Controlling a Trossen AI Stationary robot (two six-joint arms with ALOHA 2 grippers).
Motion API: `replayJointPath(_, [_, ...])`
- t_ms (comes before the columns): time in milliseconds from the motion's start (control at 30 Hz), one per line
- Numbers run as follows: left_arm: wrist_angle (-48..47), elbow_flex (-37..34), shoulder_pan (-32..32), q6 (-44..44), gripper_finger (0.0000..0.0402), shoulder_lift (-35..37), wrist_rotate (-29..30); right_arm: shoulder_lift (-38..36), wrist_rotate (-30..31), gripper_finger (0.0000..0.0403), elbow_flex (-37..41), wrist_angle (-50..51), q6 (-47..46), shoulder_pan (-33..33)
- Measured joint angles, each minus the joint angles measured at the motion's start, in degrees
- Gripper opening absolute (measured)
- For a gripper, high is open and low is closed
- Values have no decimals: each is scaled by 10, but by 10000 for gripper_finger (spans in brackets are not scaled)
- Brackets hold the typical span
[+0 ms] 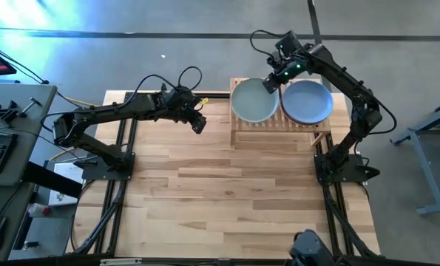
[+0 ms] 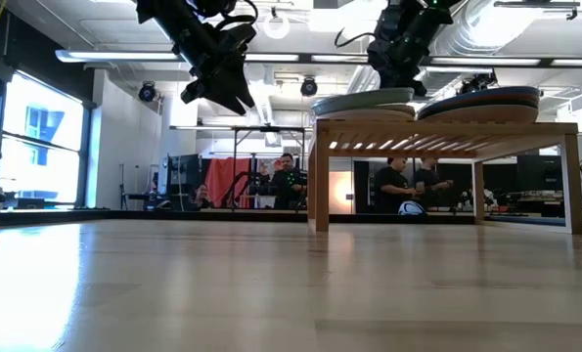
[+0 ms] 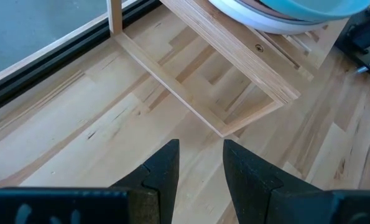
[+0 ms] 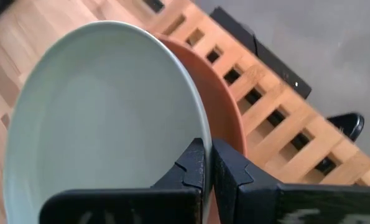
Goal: Place and stack plates onto a shelf
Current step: Stack the light blue plate on top of the beige plate on the shelf
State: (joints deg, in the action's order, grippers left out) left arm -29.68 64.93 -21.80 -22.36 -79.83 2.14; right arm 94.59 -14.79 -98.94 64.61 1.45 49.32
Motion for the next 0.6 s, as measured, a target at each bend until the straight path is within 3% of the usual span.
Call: replayJointPath(600, [0, 0, 0, 15, 113, 0, 0, 0, 13, 1, 0, -10, 3, 2])
